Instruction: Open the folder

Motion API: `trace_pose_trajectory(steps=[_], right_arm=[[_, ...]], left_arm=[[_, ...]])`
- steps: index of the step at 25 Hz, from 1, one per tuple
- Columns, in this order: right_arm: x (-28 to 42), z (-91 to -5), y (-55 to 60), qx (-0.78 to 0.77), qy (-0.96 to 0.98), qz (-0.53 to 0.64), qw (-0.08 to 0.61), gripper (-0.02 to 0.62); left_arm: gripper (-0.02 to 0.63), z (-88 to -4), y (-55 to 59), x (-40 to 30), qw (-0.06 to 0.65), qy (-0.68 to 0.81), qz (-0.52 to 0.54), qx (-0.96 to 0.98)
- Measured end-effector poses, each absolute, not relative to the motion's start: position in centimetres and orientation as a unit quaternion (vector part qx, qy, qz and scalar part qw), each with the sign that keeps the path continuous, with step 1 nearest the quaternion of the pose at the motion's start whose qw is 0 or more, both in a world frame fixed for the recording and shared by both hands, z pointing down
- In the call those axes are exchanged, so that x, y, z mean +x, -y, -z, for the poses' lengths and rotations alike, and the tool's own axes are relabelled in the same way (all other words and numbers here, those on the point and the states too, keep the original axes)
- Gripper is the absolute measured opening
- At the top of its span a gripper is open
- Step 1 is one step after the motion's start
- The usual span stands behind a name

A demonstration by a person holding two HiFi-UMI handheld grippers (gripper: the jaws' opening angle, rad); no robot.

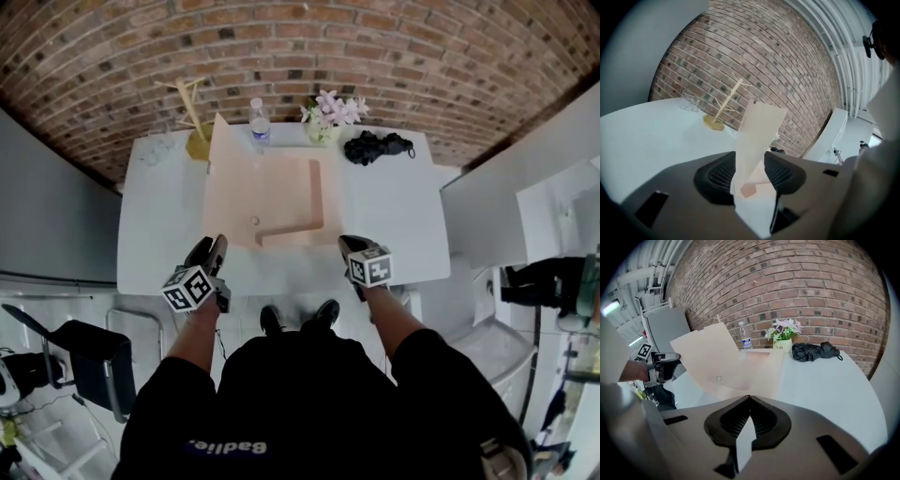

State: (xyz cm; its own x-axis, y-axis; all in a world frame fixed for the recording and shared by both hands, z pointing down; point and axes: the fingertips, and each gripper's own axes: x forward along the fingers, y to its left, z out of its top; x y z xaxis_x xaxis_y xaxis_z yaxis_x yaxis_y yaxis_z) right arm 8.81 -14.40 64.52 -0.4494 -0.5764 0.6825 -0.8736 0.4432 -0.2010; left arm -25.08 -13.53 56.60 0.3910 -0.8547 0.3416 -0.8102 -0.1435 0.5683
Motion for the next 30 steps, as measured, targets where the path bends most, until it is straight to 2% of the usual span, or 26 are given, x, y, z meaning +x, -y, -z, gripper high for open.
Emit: trace_pose_trajectory(steps=[6,16,30], right_arm=[[8.9,-63.5,14.2,0.451,0.810,-0.269,0.260,0.028],[8.5,-59.1,13.6,0.449,0.831,-0.245,0.219,0.028],[6.2,-48.7,10.3,0.419,0.875,-0.203,0.132,0.028]], left_arm=[[0.209,-55.2,12.8,-22.7,0.356,0.520,0.031,0.776],[0.202,-50.0,10.4,-19.3,0.311,0.483,0.033,0.818],[0.116,-41.1,6.6,-14.6,0.255,0.433,0.063,0.863]])
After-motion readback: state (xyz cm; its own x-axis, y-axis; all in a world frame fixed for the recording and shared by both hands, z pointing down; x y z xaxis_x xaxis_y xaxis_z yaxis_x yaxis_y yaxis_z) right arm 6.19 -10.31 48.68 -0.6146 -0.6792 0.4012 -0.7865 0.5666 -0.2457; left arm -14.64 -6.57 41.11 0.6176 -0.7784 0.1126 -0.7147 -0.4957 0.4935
